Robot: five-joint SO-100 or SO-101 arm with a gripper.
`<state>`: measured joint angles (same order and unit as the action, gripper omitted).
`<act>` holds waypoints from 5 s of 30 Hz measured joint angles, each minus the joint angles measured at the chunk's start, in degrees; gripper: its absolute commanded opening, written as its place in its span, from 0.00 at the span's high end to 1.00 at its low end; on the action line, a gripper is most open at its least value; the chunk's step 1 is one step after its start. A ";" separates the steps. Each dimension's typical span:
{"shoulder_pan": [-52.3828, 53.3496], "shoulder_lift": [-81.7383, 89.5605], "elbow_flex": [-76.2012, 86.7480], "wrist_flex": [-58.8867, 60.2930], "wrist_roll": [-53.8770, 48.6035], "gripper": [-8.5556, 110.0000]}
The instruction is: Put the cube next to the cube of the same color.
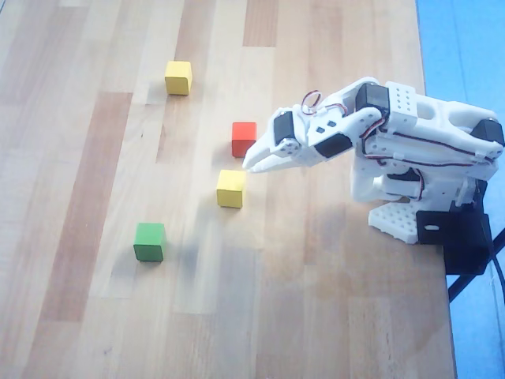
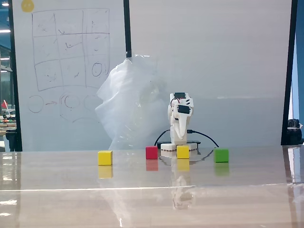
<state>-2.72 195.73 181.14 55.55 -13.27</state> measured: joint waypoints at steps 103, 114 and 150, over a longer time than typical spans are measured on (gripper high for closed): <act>0.00 -73.74 -58.89 21.71 -0.35 0.93; 0.00 -86.75 -72.86 32.78 -0.53 0.74; 1.41 -116.81 -75.50 16.79 10.11 0.84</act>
<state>-1.32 78.93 105.64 72.33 -3.16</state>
